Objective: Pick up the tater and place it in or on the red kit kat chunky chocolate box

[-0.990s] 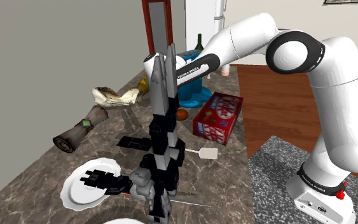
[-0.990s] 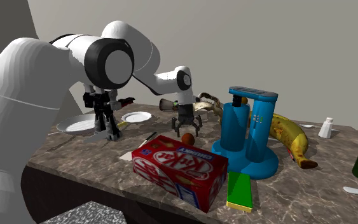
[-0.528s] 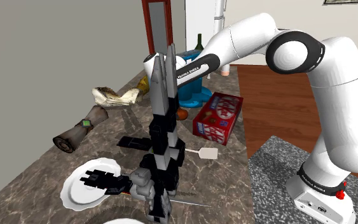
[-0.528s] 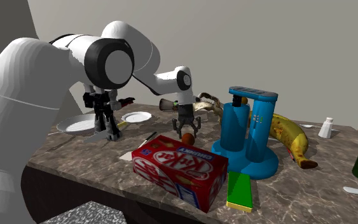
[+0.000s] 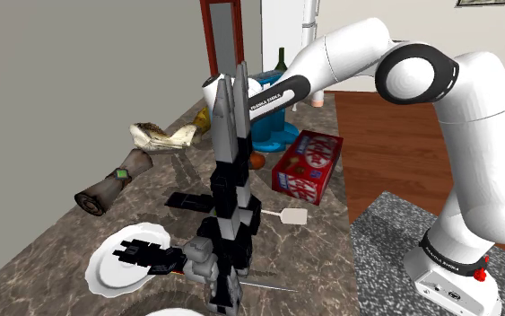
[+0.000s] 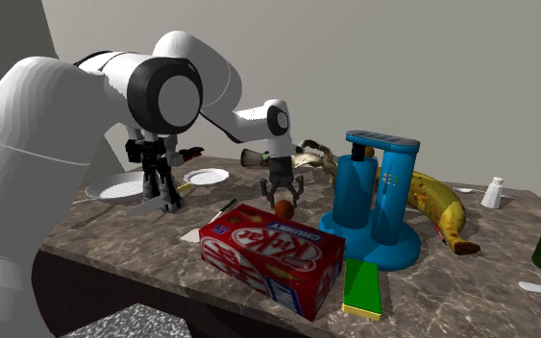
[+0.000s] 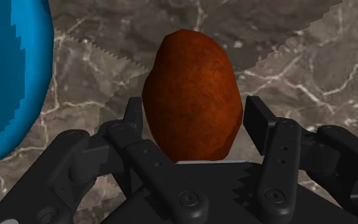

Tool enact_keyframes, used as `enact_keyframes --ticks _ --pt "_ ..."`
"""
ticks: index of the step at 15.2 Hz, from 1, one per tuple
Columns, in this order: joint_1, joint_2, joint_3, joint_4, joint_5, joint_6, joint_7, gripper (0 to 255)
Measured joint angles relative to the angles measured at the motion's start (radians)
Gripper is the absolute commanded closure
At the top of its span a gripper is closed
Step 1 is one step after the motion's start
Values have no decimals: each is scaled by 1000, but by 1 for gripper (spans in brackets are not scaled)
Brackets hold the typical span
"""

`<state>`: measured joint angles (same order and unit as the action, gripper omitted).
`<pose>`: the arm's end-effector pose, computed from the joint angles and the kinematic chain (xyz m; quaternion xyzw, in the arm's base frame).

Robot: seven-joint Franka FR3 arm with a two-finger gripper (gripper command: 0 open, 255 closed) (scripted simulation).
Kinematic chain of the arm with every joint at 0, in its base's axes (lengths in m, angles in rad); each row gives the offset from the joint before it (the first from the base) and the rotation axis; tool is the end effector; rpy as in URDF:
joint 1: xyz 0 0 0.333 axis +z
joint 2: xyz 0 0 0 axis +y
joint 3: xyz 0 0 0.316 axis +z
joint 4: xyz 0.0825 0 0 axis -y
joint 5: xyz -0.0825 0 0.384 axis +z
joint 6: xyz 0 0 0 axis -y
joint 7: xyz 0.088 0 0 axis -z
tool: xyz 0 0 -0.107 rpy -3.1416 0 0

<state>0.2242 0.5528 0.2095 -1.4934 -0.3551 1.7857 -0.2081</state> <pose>0.6330 0.2368 0.3382 0.9188 0.3587 -0.1081 0.1240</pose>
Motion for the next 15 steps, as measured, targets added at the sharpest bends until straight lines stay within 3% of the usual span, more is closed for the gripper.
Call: enact_keyframes --ticks 15 --pt "6 -54 7 112 18 -158 -43 255"
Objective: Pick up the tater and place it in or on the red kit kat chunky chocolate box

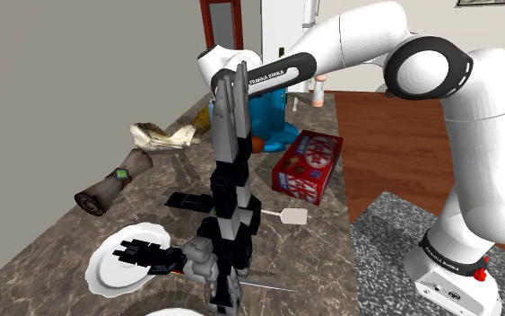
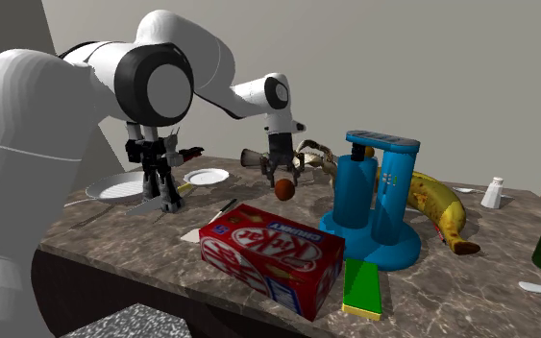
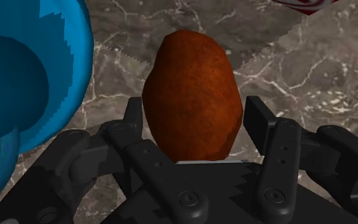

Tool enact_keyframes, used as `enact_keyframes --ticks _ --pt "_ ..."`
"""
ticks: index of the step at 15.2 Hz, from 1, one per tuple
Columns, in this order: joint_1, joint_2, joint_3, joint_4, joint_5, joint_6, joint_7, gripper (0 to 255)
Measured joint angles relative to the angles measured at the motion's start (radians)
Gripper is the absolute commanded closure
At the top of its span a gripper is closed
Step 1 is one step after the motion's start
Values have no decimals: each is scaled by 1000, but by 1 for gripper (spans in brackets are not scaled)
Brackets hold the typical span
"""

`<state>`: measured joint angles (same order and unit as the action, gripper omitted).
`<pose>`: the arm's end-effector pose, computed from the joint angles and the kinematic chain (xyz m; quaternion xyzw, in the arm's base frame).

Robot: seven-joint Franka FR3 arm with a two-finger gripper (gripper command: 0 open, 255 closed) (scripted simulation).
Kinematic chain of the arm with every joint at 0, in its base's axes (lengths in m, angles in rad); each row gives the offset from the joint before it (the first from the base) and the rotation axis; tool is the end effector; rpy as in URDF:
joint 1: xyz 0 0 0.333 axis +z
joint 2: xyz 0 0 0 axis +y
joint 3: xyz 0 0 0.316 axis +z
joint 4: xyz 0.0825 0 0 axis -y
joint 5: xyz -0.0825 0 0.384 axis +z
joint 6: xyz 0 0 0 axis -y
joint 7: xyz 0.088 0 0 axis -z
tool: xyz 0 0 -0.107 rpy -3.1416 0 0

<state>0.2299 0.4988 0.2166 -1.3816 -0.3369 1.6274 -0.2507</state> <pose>0.6324 0.2366 0.4152 0.9189 0.3586 -0.1077 0.1240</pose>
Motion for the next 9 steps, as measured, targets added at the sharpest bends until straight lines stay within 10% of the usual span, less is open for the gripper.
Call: enact_keyframes --ticks 9 --pt "9 -5 0 112 3 -113 -30 255"
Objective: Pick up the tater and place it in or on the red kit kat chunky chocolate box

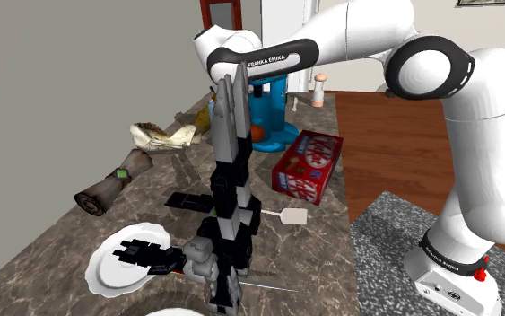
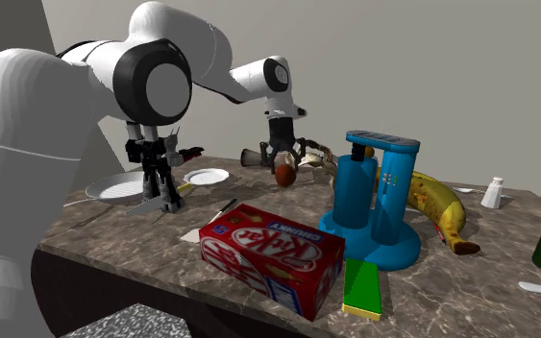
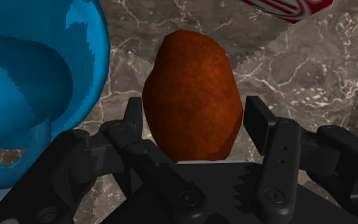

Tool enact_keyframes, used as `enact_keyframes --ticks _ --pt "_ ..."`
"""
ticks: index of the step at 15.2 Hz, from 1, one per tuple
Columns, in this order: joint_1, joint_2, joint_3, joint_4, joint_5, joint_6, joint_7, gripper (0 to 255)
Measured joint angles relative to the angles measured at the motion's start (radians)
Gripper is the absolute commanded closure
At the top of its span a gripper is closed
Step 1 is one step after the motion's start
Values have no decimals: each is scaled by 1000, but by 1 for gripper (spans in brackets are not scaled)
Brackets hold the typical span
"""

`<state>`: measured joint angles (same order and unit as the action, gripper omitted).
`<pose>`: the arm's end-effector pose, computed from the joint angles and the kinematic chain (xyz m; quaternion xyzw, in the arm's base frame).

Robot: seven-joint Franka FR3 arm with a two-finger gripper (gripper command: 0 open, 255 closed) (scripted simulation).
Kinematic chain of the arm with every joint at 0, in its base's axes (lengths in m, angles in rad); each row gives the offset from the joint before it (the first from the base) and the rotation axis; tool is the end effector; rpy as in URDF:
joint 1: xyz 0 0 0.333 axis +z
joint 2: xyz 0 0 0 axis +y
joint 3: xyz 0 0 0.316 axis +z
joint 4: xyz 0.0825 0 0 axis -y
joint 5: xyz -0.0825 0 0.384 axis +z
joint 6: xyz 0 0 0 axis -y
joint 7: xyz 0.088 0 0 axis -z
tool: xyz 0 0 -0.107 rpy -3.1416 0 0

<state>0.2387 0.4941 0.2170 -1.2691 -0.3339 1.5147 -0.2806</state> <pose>0.6335 0.2357 0.4625 0.9189 0.3587 -0.1077 0.1240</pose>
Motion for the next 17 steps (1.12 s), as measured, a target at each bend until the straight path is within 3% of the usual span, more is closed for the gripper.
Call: enact_keyframes --ticks 8,17 --pt "16 19 -2 136 -4 -113 -26 255" --pt "-87 -362 -10 -376 57 41 -77 255"
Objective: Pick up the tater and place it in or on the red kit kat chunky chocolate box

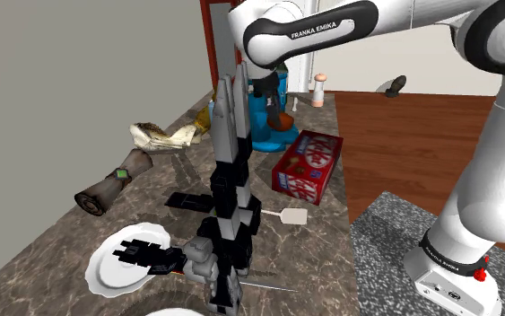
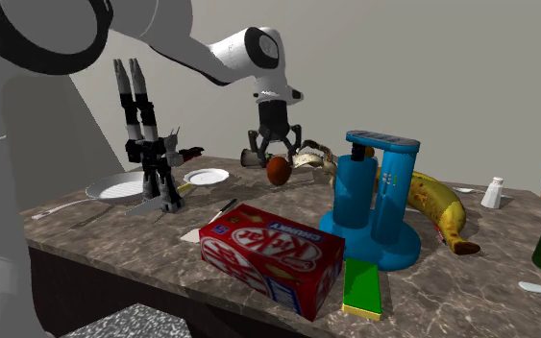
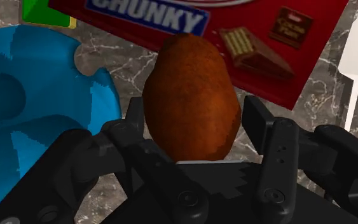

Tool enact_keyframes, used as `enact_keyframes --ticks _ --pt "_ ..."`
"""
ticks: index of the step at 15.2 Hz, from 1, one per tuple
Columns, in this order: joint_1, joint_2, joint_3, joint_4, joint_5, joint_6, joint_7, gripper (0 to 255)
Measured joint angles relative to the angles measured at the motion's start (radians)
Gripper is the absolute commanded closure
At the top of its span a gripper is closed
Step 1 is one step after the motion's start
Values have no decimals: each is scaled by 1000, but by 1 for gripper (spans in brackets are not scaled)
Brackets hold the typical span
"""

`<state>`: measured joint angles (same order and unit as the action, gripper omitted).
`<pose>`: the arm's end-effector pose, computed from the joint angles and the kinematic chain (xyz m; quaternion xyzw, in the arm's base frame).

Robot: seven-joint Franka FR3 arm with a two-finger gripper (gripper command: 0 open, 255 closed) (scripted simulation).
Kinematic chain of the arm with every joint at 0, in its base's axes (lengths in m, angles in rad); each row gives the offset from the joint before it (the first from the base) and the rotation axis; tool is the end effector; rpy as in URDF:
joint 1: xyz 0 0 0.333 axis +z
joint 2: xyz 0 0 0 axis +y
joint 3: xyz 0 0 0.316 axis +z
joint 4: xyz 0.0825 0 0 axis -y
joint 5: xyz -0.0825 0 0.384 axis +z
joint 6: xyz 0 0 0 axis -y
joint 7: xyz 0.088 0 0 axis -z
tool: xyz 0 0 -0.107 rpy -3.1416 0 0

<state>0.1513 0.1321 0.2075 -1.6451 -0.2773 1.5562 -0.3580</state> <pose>0.5545 0.1698 0.5185 0.9188 0.3587 -0.1077 0.1242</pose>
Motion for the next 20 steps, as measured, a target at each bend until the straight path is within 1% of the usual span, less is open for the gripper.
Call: enact_keyframes --ticks 2,8,12,20 --pt "-18 -92 -10 -112 13 29 -23 255" --pt "-55 -305 -54 -348 30 77 -101 255" --pt "-55 -330 -58 -421 31 125 -95 255" --pt "-56 -312 -58 -508 24 226 -69 255"
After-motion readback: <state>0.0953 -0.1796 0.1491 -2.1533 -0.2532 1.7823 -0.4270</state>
